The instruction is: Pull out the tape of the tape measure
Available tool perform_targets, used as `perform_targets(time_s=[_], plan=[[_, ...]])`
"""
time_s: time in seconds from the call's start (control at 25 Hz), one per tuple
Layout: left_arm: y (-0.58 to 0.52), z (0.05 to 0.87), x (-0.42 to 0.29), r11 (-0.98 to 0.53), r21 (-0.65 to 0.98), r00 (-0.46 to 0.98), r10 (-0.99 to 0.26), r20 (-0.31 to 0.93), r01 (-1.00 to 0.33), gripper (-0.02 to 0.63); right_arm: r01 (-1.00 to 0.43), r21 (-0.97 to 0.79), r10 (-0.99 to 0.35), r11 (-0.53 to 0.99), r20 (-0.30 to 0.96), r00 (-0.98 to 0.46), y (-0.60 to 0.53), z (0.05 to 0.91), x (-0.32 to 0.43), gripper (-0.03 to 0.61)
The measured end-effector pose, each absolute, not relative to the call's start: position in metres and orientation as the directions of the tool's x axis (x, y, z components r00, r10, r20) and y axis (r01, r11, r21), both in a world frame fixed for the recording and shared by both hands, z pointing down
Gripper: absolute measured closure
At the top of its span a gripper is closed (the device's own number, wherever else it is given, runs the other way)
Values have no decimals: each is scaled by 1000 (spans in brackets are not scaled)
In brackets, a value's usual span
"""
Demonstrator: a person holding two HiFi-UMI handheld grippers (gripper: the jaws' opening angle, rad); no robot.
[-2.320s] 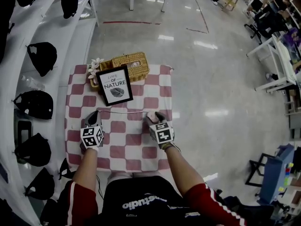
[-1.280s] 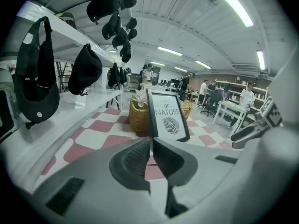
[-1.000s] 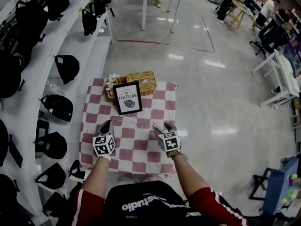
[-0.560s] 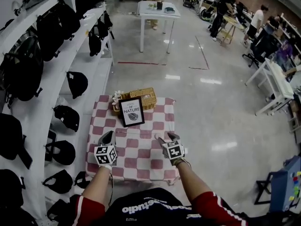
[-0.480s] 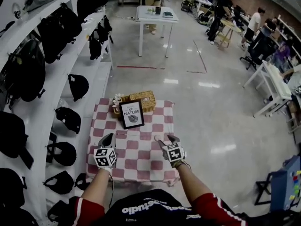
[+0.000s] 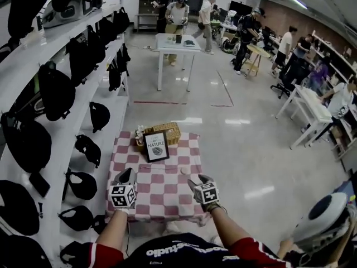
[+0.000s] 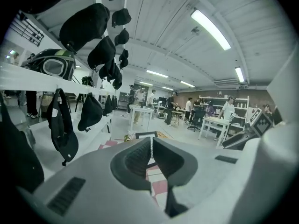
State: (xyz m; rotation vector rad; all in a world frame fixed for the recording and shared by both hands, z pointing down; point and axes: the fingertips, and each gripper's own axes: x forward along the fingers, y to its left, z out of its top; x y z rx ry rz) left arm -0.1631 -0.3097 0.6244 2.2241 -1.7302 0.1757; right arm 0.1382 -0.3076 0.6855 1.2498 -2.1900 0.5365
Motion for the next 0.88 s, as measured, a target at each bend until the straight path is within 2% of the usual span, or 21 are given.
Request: perform_targets(time_s=[0.2,0.4,0.72,0.88], plan=[[-274,595,-163,-240,155,273,-929,248,-958,604,-870,-69,-678,488,598,-428,-276,653,133,342],[-240,565,-154,-246,153,274,-938,211,-957,604,-876,-169,-719,451,513,-469,-251,611,124,344],[-190,513,-139,-295,164,316,-941,124,-941,604,-858,-227,-766,461,387,-514,-208,543,117,350],[-169,487,-145,-310,153,327,-940,102,-938,604,-861,-203,-793,466,335,-509,-189,520,124,353]])
